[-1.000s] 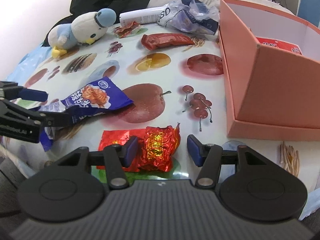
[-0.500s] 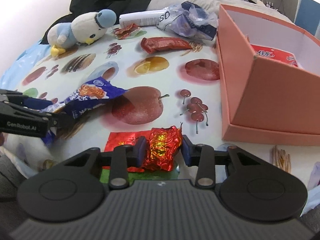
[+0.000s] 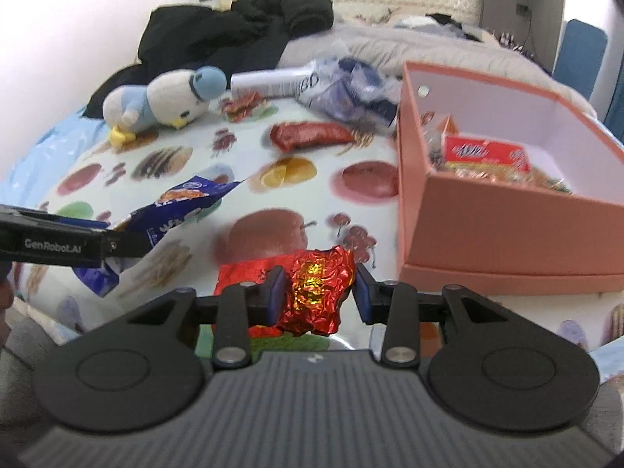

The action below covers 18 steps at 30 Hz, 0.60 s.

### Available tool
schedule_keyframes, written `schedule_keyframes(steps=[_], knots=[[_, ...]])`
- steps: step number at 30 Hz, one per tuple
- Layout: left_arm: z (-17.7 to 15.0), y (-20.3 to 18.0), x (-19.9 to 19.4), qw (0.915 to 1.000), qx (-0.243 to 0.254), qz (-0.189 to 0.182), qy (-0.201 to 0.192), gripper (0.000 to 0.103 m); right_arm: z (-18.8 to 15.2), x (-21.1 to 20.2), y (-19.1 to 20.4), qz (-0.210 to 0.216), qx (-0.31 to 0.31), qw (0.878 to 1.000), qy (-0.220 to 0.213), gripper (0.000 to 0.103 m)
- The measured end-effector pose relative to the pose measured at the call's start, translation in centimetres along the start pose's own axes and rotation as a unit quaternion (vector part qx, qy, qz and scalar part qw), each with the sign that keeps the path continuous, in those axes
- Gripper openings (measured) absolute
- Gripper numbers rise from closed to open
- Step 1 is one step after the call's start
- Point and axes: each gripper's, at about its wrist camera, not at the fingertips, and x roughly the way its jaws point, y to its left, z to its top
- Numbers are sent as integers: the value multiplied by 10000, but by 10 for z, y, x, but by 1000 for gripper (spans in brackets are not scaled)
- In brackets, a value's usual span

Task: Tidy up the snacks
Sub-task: 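Lift blue bag with left tool while right tool lifts red foil candy, then carry both held snacks toward the pink box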

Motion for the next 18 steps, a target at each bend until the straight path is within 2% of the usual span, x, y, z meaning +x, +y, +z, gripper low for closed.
schedule_keyframes(steps=[10, 11, 12, 16, 18], knots=[[16, -34, -65, 9987, -221, -137, -436, 65, 16, -69, -11, -288, 123, 9970, -704, 40], [17, -38, -70, 9985, -201, -180, -485, 57, 18, -76, -13, -327, 134, 9963, -781, 40], [18, -43, -75, 9983, -188, -226, -504, 54, 19, -82, -13, -364, 149, 9956, -848, 40], [21, -63, -93, 9972, -148, -320, -665, 52, 24, -108, -20, -492, 238, 9926, -1082, 40], [20, -72, -94, 9971, -95, -318, -689, 44, 25, -118, -21, -562, 258, 9911, -1183, 40]])
